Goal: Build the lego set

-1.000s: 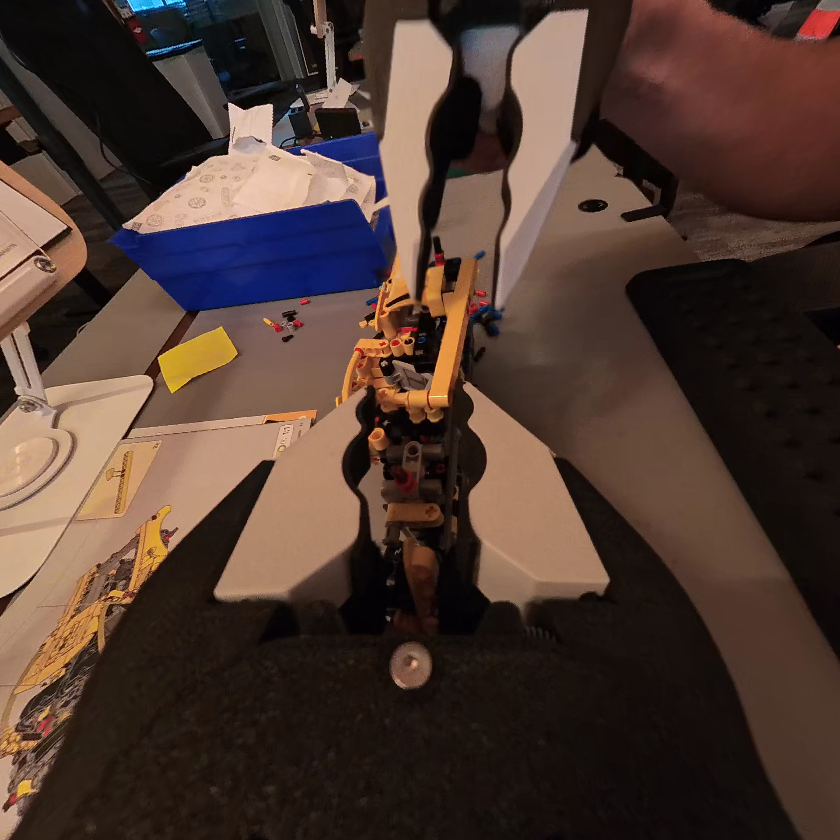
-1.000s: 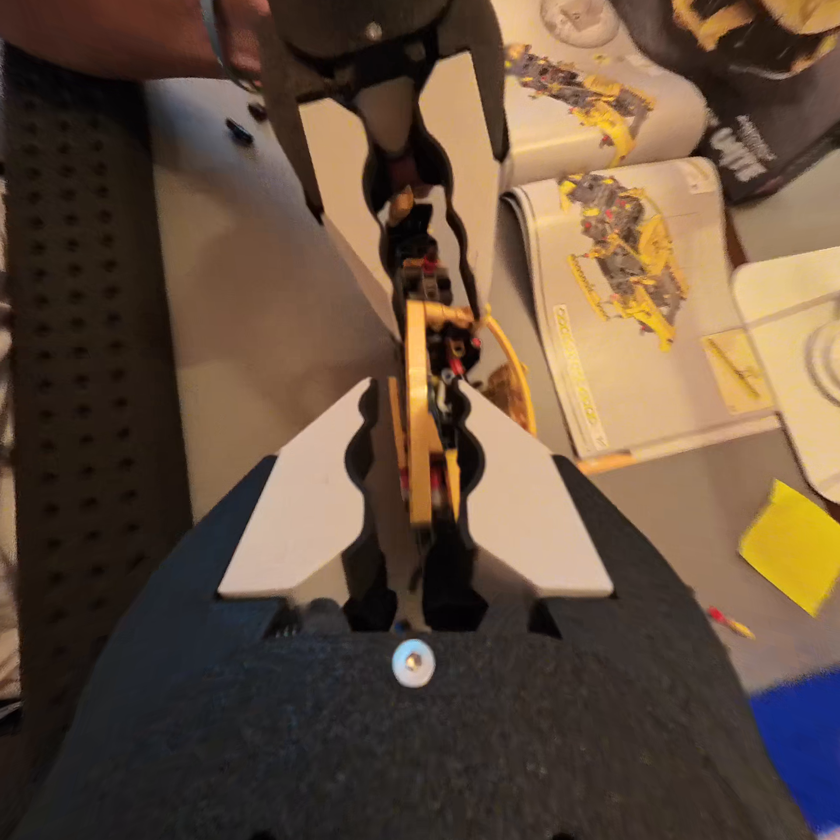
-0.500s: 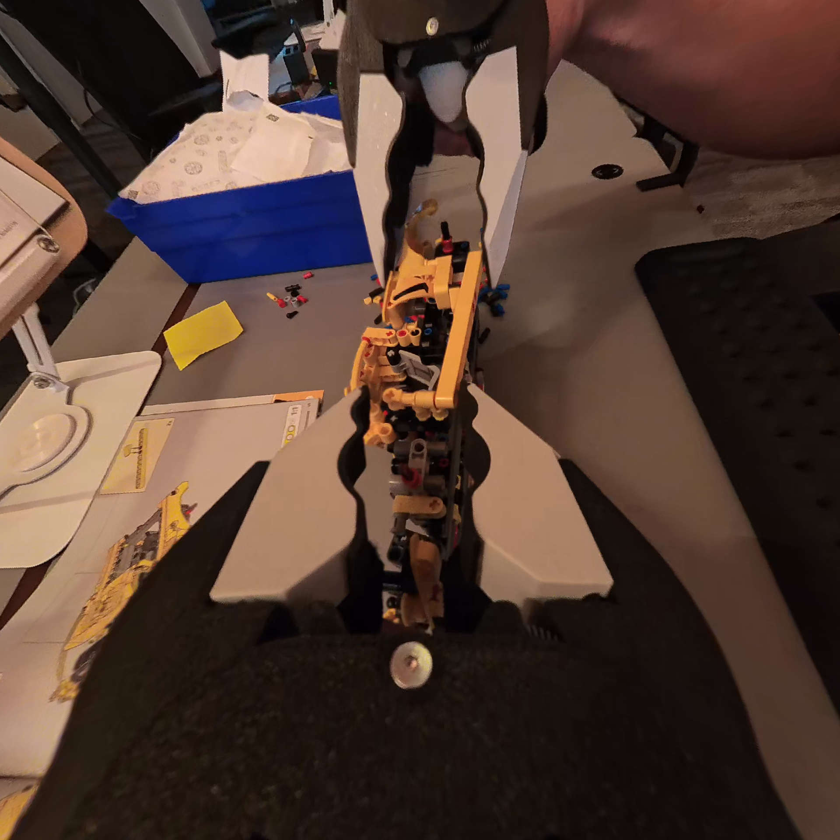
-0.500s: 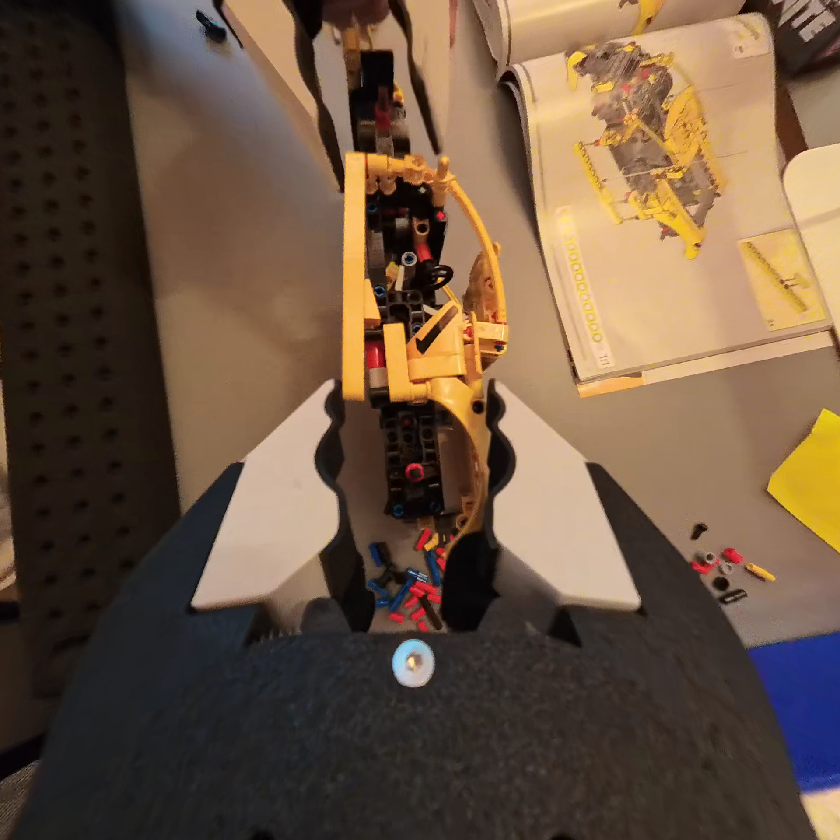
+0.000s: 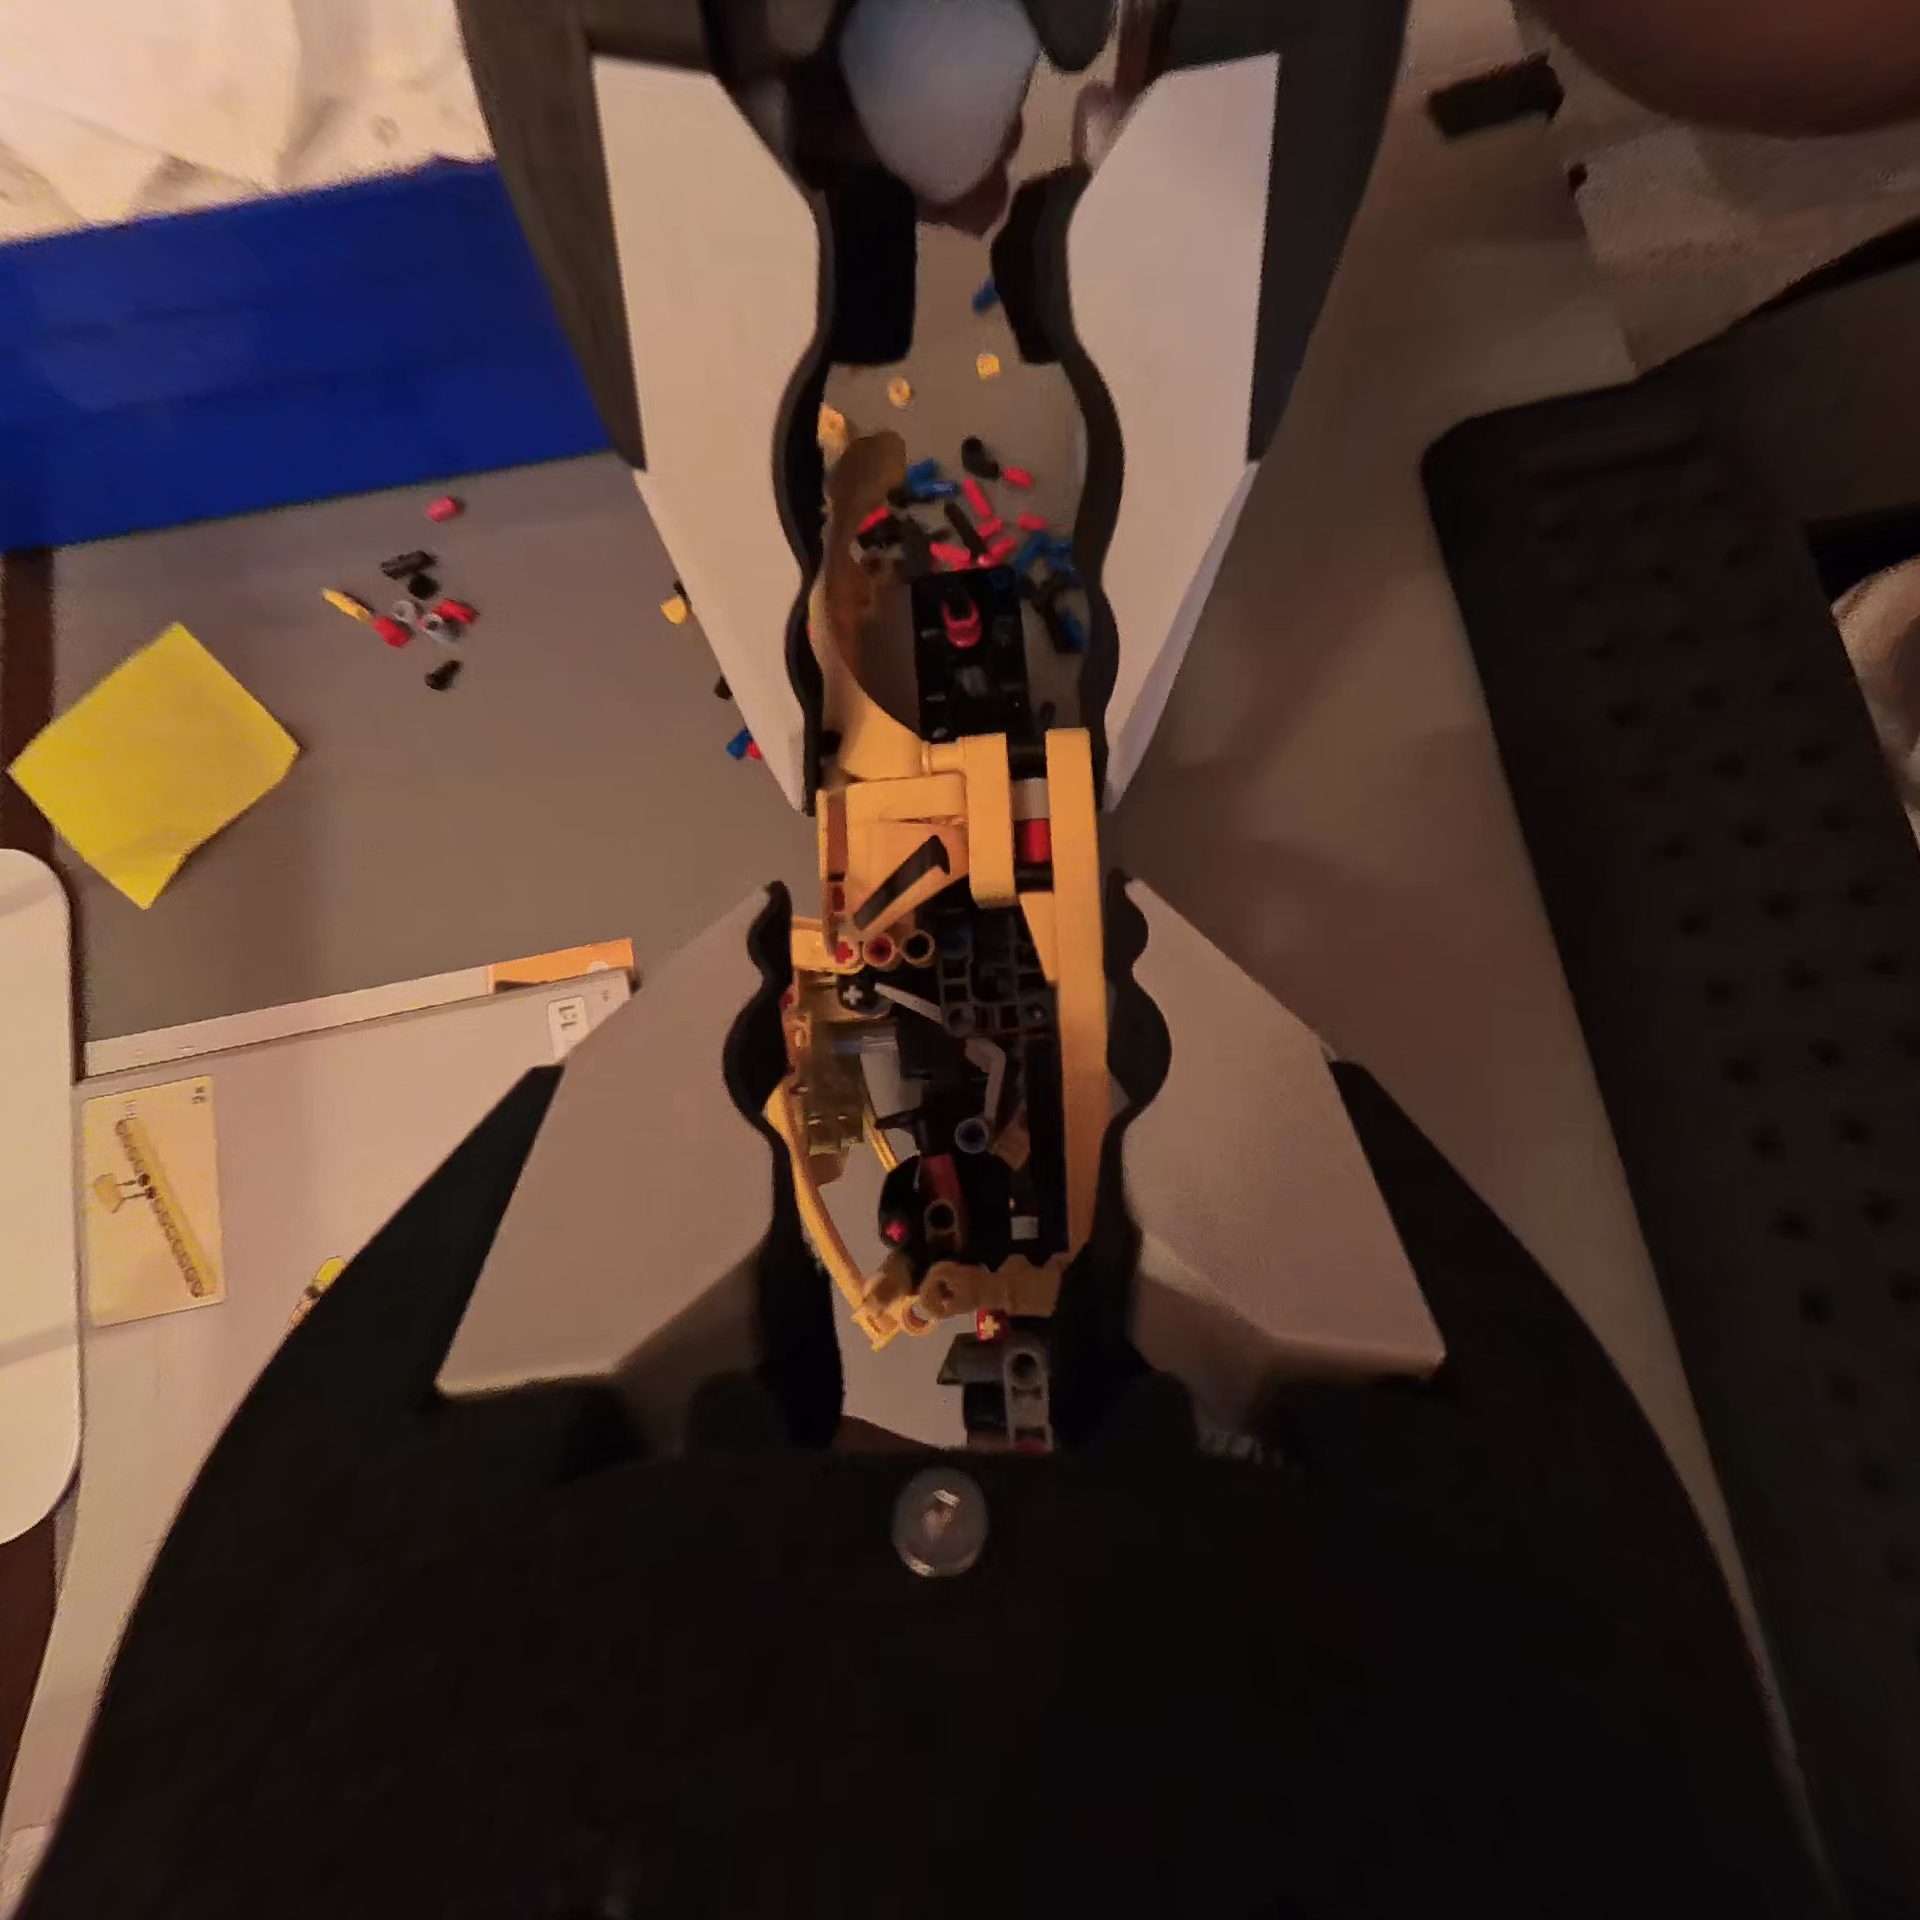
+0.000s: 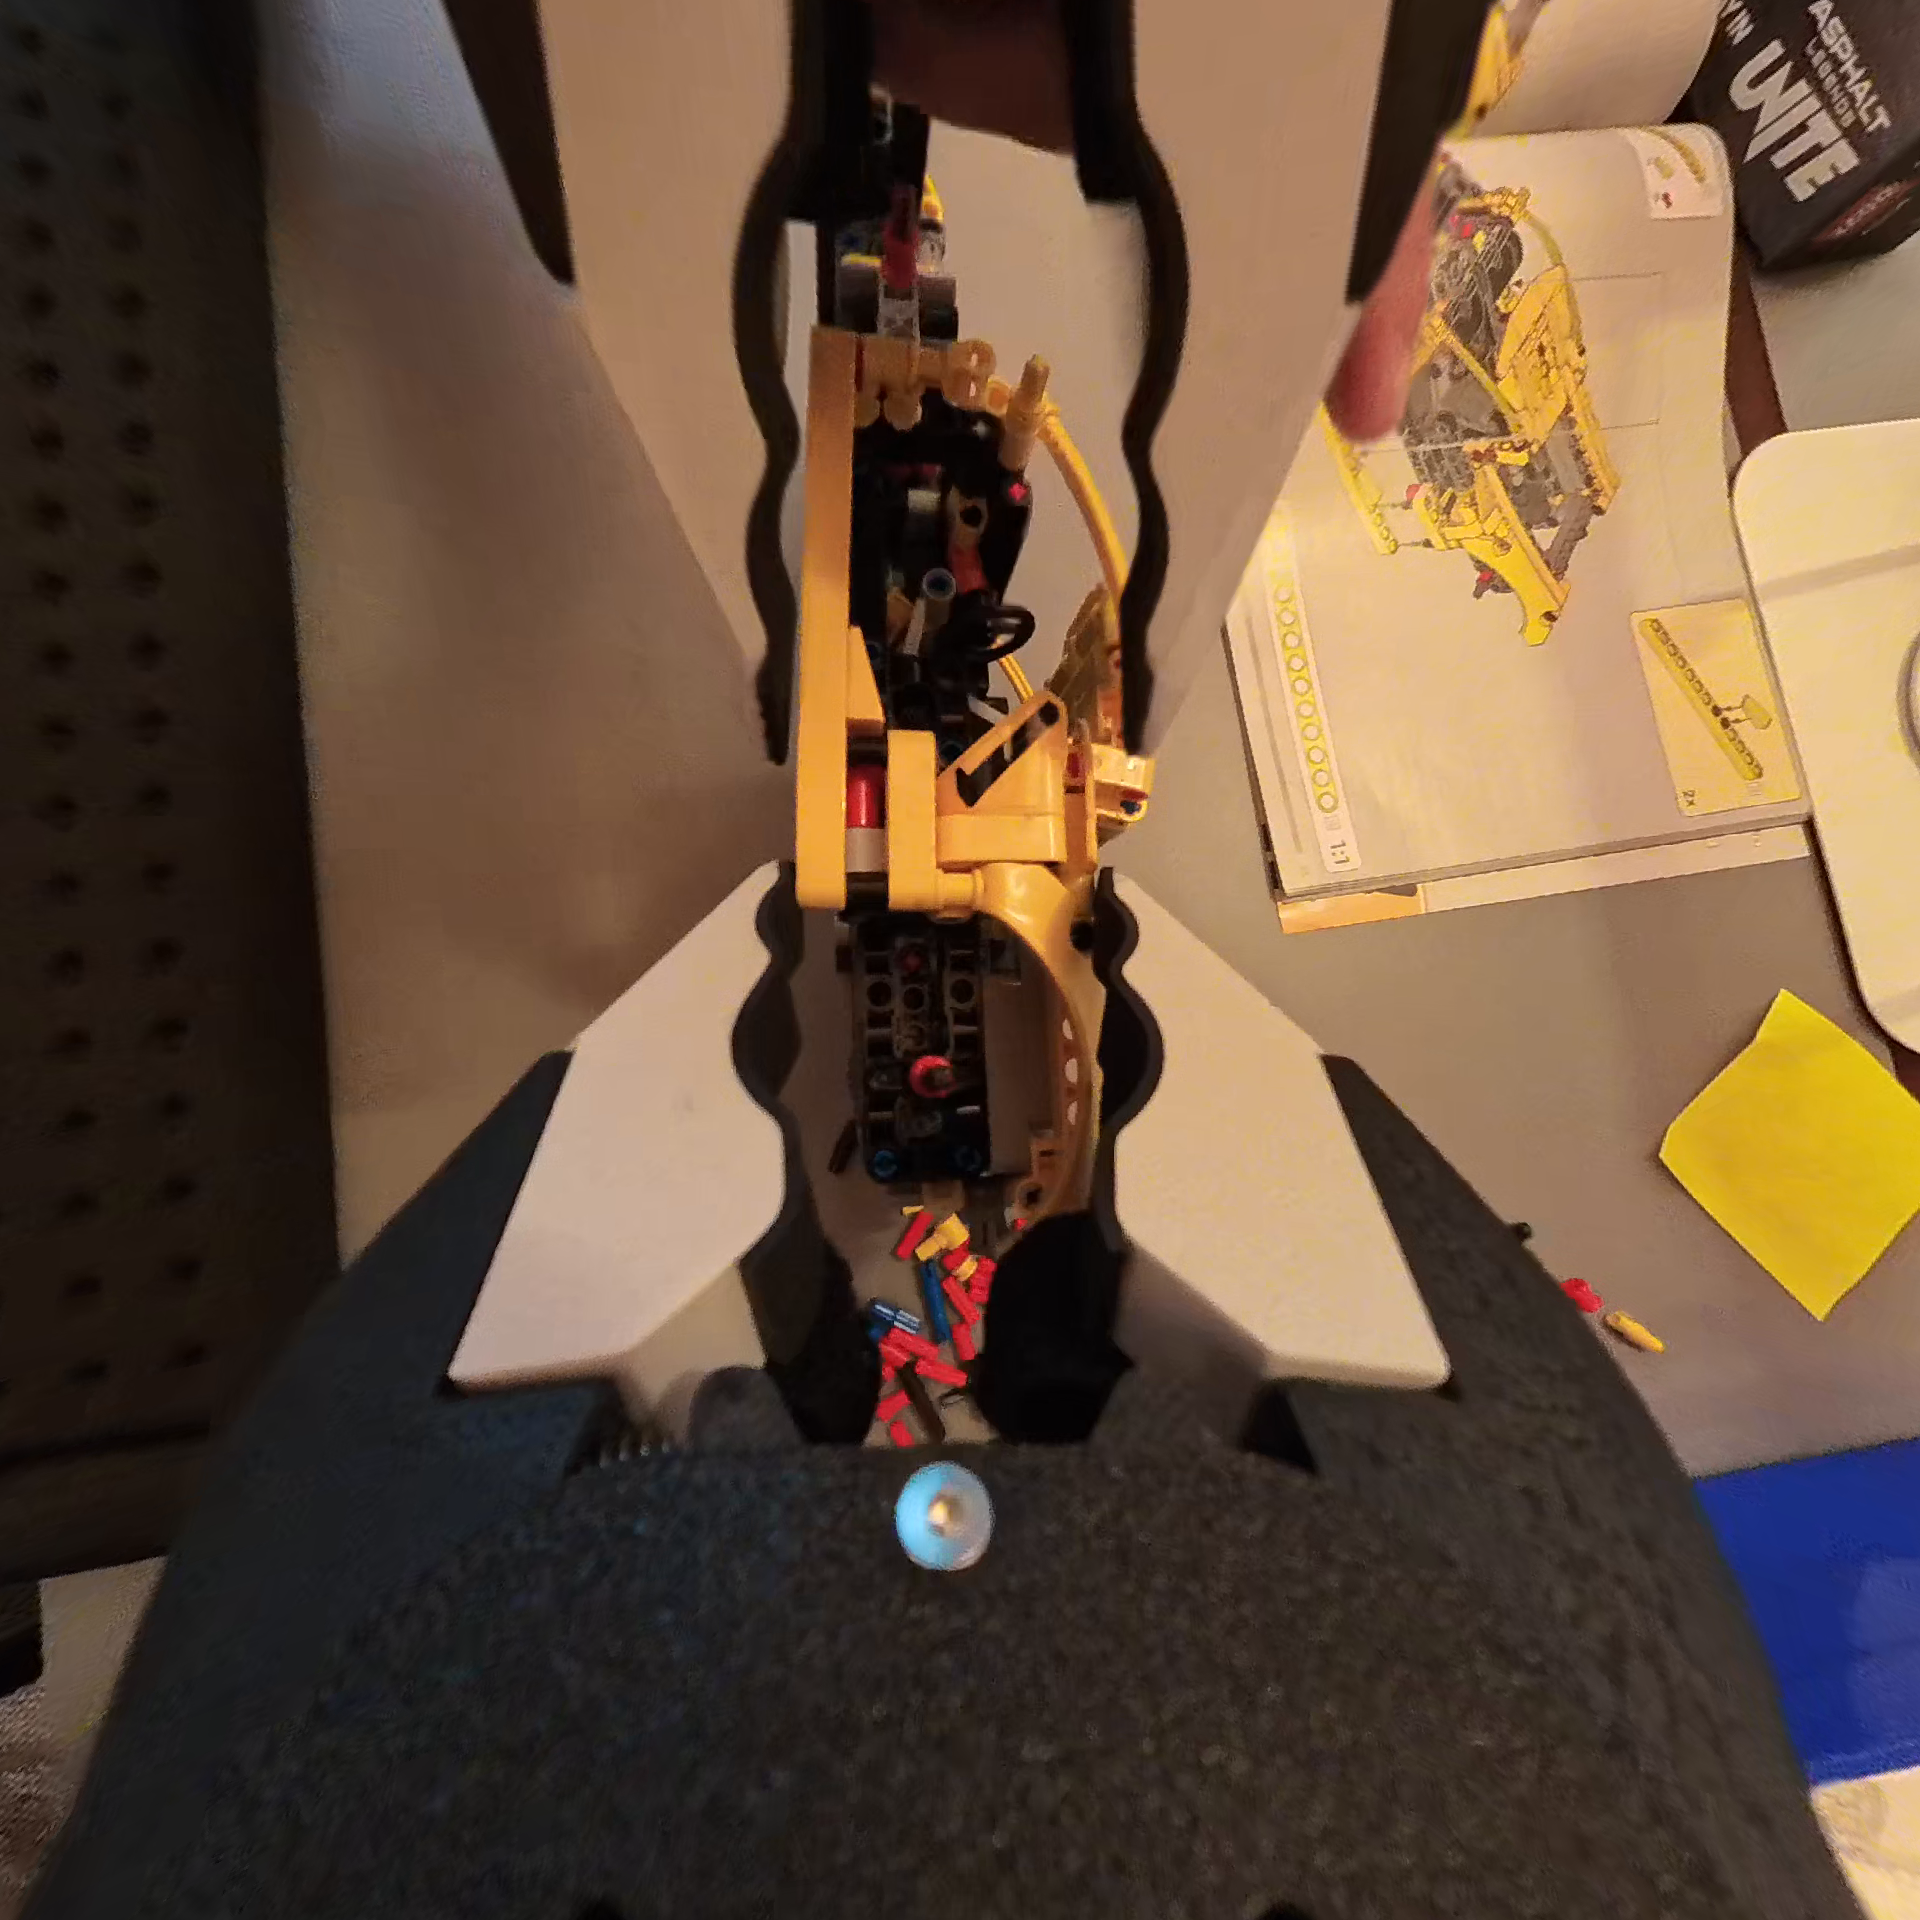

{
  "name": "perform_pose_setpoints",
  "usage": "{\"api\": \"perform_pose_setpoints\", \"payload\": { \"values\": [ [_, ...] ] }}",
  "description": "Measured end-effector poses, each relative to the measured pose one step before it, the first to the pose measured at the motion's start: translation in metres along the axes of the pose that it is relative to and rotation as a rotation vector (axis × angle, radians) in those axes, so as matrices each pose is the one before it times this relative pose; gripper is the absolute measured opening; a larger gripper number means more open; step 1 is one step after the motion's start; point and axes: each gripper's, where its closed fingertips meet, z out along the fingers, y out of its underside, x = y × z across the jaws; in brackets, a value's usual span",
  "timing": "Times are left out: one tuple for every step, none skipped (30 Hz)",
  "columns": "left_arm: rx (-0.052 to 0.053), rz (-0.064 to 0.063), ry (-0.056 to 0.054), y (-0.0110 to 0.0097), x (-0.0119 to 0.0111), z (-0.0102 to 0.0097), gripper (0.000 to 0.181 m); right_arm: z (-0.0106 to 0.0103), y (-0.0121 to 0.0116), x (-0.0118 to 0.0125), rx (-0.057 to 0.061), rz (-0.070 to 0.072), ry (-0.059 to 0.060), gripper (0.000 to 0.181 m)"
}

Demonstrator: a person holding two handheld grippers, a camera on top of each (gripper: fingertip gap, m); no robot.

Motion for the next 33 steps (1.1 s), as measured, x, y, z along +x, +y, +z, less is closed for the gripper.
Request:
{"api": "perform_pose_setpoints", "payload": {
  "values": [
    [-0.0260, 0.0024, 0.0196, 0.00158, 0.00057, 0.00298, 0.060, -0.00001, 0.00004, -0.00022, -0.0047, -0.0027, 0.0013, 0.054],
    [-0.0243, 0.0033, 0.0236, 0.00180, 0.00191, 0.00284, 0.060, 0.00002, -0.00008, -0.00006, 0.0008, -0.0003, 0.0000, 0.054],
    [-0.0258, 0.0013, 0.0192, 0.00247, 0.00166, 0.00297, 0.060, 0.00006, -0.00028, 0.00008, 0.0016, 0.0027, -0.0007, 0.054],
    [-0.0207, 0.0033, 0.0026, 0.00245, -0.00022, 0.00331, 0.060, 0.00022, -0.00035, 0.00002, 0.0047, -0.0002, -0.0005, 0.054],
    [-0.0079, 0.0090, -0.0093, 0.00121, -0.00099, 0.00322, 0.060, 0.00034, -0.00038, 0.00005, 0.0053, 0.0004, 0.0000, 0.054],
    [0.0067, 0.0116, -0.0154, -0.00064, -0.00123, 0.00215, 0.059, 0.00011, -0.00032, 0.00015, 0.0008, 0.0031, 0.0018, 0.054],
    [0.0078, 0.0041, -0.0117, -0.00086, -0.00105, 0.00094, 0.058, 0.00007, 0.00003, 0.00034, -0.0025, 0.0004, 0.0047, 0.054],
    [0.0014, -0.0056, 0.0000, -0.00027, -0.00004, 0.00006, 0.057, 0.00011, -0.00014, -0.00015, -0.0016, -0.0039, 0.0026, 0.053],
    [-0.0019, -0.0089, 0.0018, -0.00024, 0.00012, -0.00008, 0.057, -0.00011, -0.00019, -0.00043, 0.0009, -0.0054, 0.0009, 0.052],
    [-0.0029, -0.0094, -0.0032, -0.00015, -0.00042, 0.00013, 0.056, -0.00007, 0.00022, 0.00020, -0.0021, -0.0094, 0.0043, 0.051],
    [-0.0005, -0.0046, -0.0043, -0.00020, -0.00023, 0.00030, 0.055, -0.00006, 0.00017, 0.00015, 0.0009, -0.0120, 0.0033, 0.051],
    [0.0027, -0.0020, -0.0027, -0.00039, 0.00040, 0.00016, 0.054, -0.00044, 0.00035, -0.00042, -0.0033, -0.0121, 0.0001, 0.050],
    [0.0021, -0.0049, -0.0019, -0.00029, 0.00008, 0.00014, 0.054, -0.00039, 0.00018, -0.00016, -0.0054, -0.0135, 0.0025, 0.049],
    [-0.0002, -0.0022, -0.0012, 0.00004, 0.00027, -0.00004, 0.053, -0.00004, 0.00000, 0.00004, -0.0007, -0.0021, 0.0022, 0.048],
    [-0.0012, 0.0008, 0.0003, 0.00020, 0.00040, -0.00013, 0.053, 0.00004, -0.00040, -0.00057, 0.0049, -0.0024, -0.0021, 0.048],
    [0.0006, -0.0023, 0.0022, 0.00005, 0.00014, -0.00017, 0.053, 0.00010, -0.00024, -0.00025, 0.0080, 0.0088, -0.0036, 0.049],
    [0.0048, -0.0054, 0.0038, -0.00040, 0.00016, 0.00016, 0.054, -0.00018, 0.00013, -0.00004, 0.0091, 0.0192, -0.0094, 0.049],
    [0.0076, -0.0087, 0.0046, -0.00065, 0.00025, 0.00024, 0.055, -0.00032, -0.00023, -0.00032, 0.0164, 0.0303, -0.0177, 0.051],
    [0.0039, -0.0160, 0.0056, -0.00045, 0.00011, 0.00023, 0.056, -0.00028, -0.00022, 0.00035, 0.0143, 0.0371, -0.0162, 0.052],
    [0.0041, -0.0137, 0.0054, -0.00039, -0.00006, 0.00002, 0.056, -0.00008, -0.00025, 0.00006, 0.0133, 0.0325, -0.0135, 0.053],
    [0.0088, -0.0056, 0.0048, -0.00052, 0.00007, 0.00015, 0.057, -0.00036, -0.00029, -0.00020, 0.0160, 0.0227, -0.0086, 0.054],
    [0.0068, -0.0035, 0.0028, -0.00041, 0.00011, 0.00015, 0.057, -0.00094, -0.00059, -0.00036, 0.0114, 0.0164, -0.0057, 0.055],
    [0.0014, 0.0018, -0.0014, -0.00006, 0.00029, 0.00000, 0.057, -0.00096, -0.00216, -0.00066, 0.0083, 0.0155, -0.0084, 0.056],
    [-0.0006, 0.0083, -0.0031, 0.00006, 0.00086, 0.00014, 0.057, -0.00116, -0.00454, -0.00271, 0.0211, 0.0107, -0.0167, 0.057],
    [0.0002, 0.0081, -0.0027, -0.00022, 0.00109, 0.00019, 0.058, -0.00106, -0.00491, -0.00176, 0.0207, 0.0038, -0.0064, 0.057],
    [0.0006, 0.0059, -0.0032, -0.00011, 0.00080, 0.00019, 0.058, 0.00019, -0.00203, -0.00060, 0.0030, -0.0039, 0.0033, 0.055],
    [0.0002, 0.0045, -0.0046, 0.00001, 0.00040, 0.00009, 0.058, 0.00098, 0.00120, 0.00082, -0.0189, -0.0120, 0.0134, 0.052],
    [0.0011, 0.0053, -0.0038, 0.00007, 0.00064, -0.00001, 0.058, 0.00070, -0.00014, -0.00083, -0.0102, -0.0148, 0.0046, 0.052],
    [0.0033, 0.0073, -0.0045, -0.00012, 0.00071, -0.00011, 0.058, 0.00035, 0.00009, -0.00100, -0.0020, -0.0091, 0.0025, 0.052],
    [0.0072, 0.0054, -0.0065, -0.00053, 0.00064, -0.00036, 0.058, -0.00025, 0.00016, -0.00054, 0.0005, -0.0076, 0.0029, 0.052],
    [0.0129, 0.0024, -0.0053, -0.00139, 0.00063, -0.00085, 0.057, 0.00001, 0.00020, -0.00067, 0.0018, -0.0052, 0.0011, 0.052],
    [0.0186, 0.0016, -0.0040, -0.00201, 0.00044, -0.00143, 0.057, 0.00002, 0.00009, -0.00037, 0.0051, -0.0037, 0.0054, 0.052],
    [0.0120, 0.0007, -0.0025, -0.00097, 0.00010, -0.00093, 0.057, -0.00011, -0.00003, -0.00020, 0.0045, -0.0037, 0.0071, 0.052]
  ]
}}
